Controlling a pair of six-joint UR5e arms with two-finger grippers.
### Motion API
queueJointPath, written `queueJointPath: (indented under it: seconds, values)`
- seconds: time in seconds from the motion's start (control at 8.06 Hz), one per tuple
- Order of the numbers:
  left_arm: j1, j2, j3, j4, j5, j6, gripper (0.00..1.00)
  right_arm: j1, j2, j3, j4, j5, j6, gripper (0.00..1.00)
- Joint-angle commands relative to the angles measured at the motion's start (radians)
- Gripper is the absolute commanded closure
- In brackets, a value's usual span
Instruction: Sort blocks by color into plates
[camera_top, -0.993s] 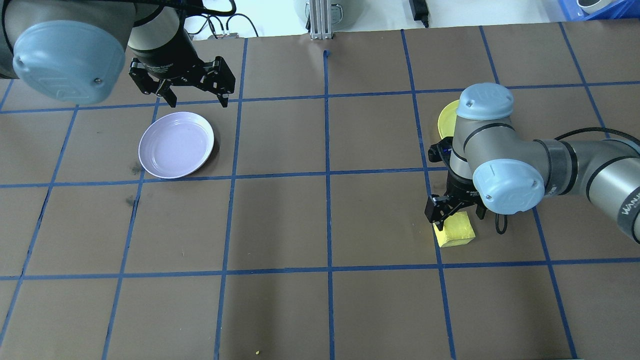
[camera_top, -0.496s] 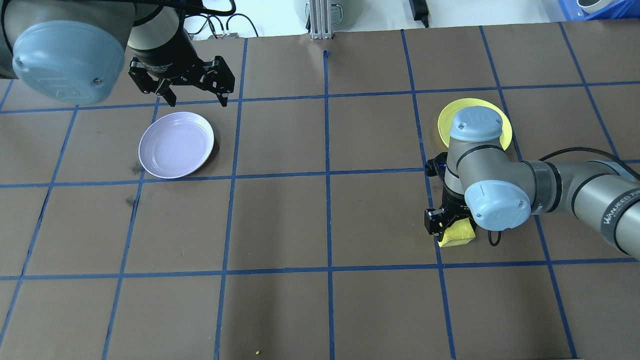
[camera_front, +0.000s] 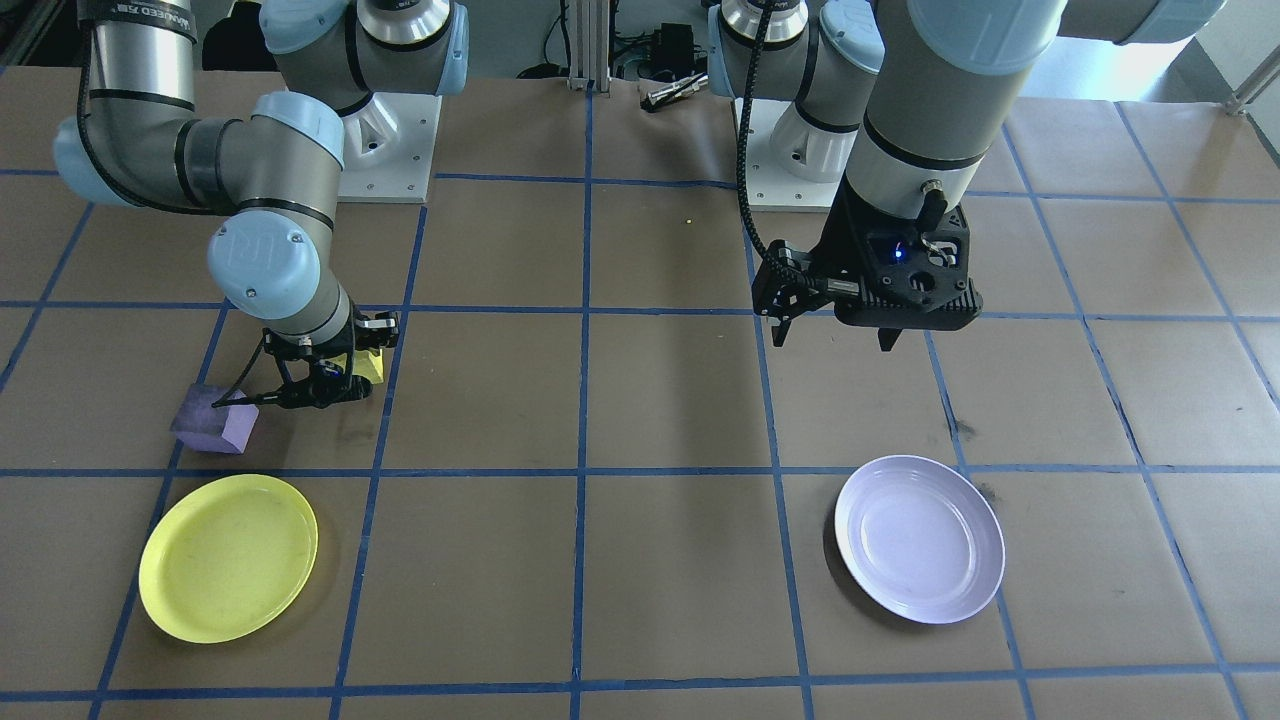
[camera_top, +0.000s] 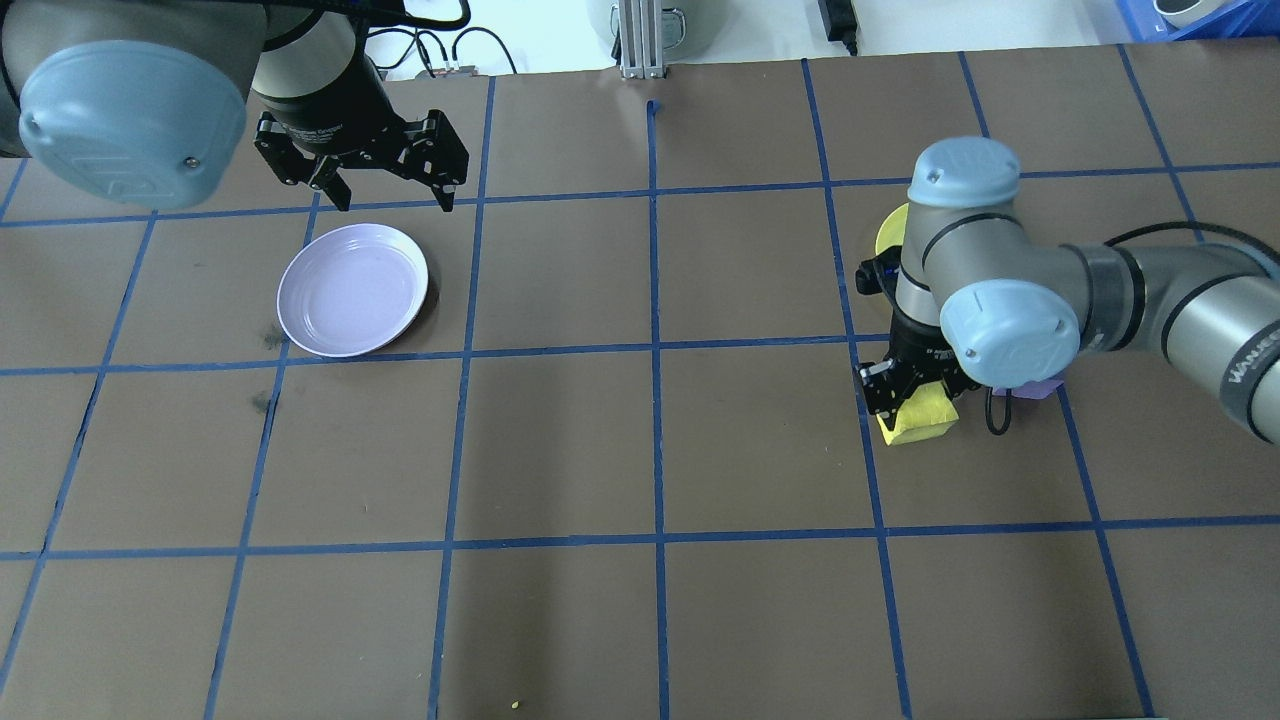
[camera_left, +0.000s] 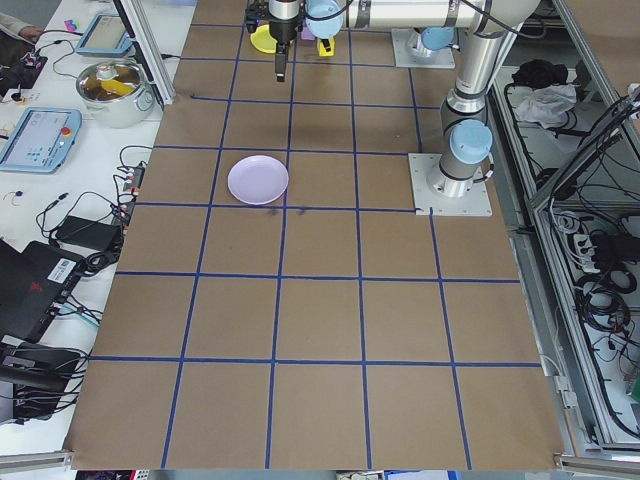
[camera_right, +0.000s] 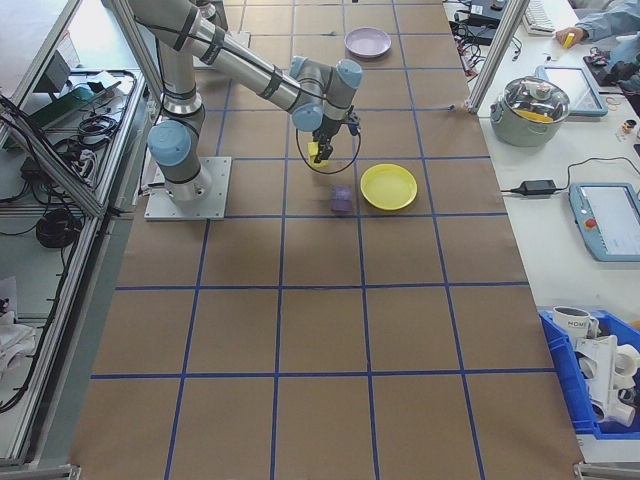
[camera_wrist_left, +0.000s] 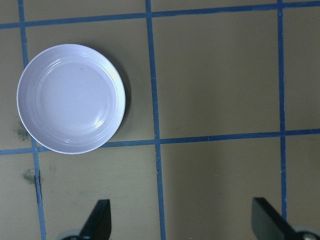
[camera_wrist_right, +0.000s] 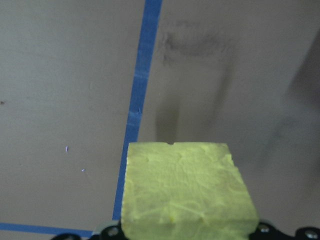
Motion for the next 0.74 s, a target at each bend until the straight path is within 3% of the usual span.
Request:
queueJointPath:
  seconds: [0.0,0.25,0.5,0.62]
  values:
    - [0.002,0.001,0.002,0.0,0.001,0.004,0.0,-0.012,0.079,-0.283,0.109,-0.007,0.003,0.65]
    - [0.0,0.001,0.002,0.0,0.0,0.006,0.0,-0.092,0.183,-0.408,0.081,0.008,-0.016,0.66]
    - [0.0,0.001,0.004,0.0,-0.002,0.006,0.0,-0.142,0.311,-0.439,-0.063,0.011,-0.02,0.61]
    - [0.002,0.001,0.003,0.0,-0.003,0.006,0.0,-0.143,0.331,-0.45,-0.071,0.011,-0.018,0.32]
